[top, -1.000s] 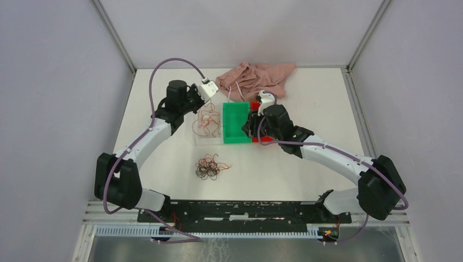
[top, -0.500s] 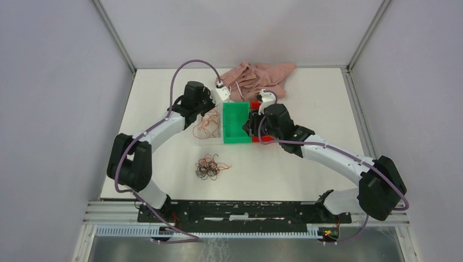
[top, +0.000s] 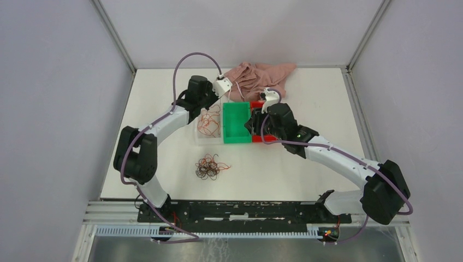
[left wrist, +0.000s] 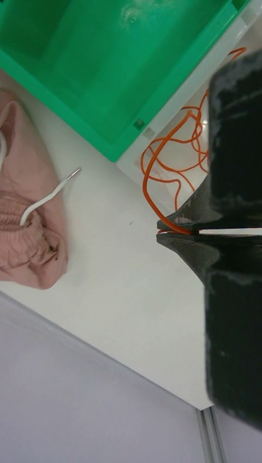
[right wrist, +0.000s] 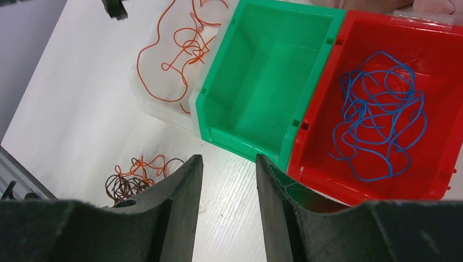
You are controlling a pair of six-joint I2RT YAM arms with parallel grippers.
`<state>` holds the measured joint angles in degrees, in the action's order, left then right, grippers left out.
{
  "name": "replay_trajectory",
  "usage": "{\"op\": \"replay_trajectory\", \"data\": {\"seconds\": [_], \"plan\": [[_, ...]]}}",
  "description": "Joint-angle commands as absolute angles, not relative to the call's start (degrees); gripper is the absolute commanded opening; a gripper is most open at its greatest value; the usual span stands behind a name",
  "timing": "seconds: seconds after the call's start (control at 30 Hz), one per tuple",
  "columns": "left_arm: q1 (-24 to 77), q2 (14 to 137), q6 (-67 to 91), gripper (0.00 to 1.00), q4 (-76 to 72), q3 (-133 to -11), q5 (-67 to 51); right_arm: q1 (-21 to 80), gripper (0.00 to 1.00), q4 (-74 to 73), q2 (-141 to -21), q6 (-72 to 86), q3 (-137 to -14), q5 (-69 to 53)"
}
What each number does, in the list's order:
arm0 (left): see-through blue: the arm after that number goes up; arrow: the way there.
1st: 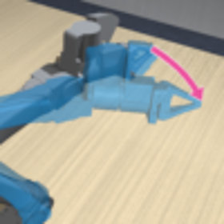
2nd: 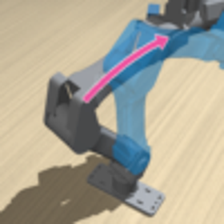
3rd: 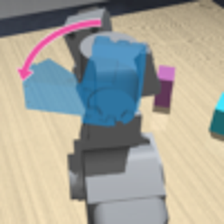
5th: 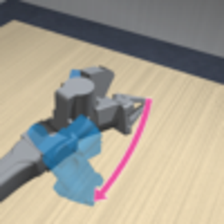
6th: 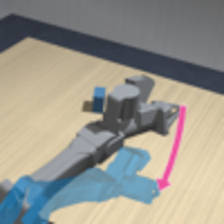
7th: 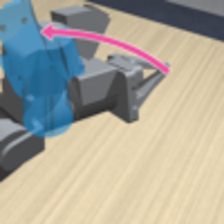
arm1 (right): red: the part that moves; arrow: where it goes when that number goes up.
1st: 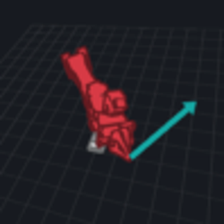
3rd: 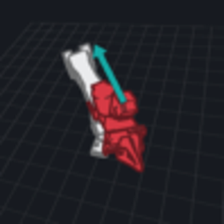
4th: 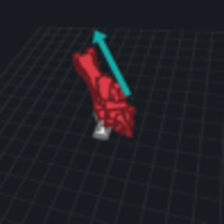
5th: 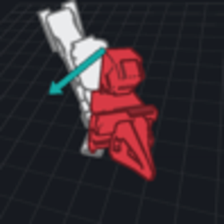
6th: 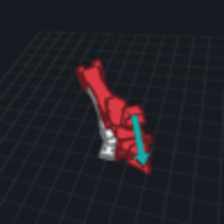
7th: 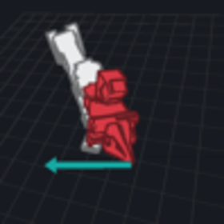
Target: Untangle the cables
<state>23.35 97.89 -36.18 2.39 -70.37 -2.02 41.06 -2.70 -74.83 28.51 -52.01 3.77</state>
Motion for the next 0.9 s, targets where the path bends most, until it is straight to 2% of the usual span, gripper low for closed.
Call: {"op": "replay_trajectory", "data": {"seconds": [0.0,0.2,0.4,0.43,0.63,0.73,0.87], "plan": [[23.47,96.35,-36.37,0.03,2.28,-66.5,-0.47,40.56,0.47,-1.95,-72.49,29.18,-52.01,5.27],[23.32,97.0,-37.25,0.05,5.03,-64.97,1.3,40.46,0.47,-2.6,-72.61,29.51,-52.55,5.04],[21.8,95.95,-36.65,0.57,11.49,-69.93,-4.21,40.36,0.47,-3.35,-72.77,29.62,-53.11,4.91],[21.26,95.94,-37.22,0.62,13.86,-71.28,-6.66,40.27,0.48,-3.43,-72.89,29.62,-53.32,4.73],[16.35,95.98,-41.61,0.83,28.84,-78.37,-17.55,40.1,0.48,-4.52,-74.48,29.28,-55.34,3.14],[14.65,94.53,-43.96,0.86,32.39,-79.15,-21.49,40.0,0.47,-5.0,-75.77,29.18,-56.72,1.9],[13.25,93.55,-46.01,0.84,37.77,-80.29,-25.75,39.95,0.48,-4.59,-78.51,29.28,-58.84,-1.01]]}}
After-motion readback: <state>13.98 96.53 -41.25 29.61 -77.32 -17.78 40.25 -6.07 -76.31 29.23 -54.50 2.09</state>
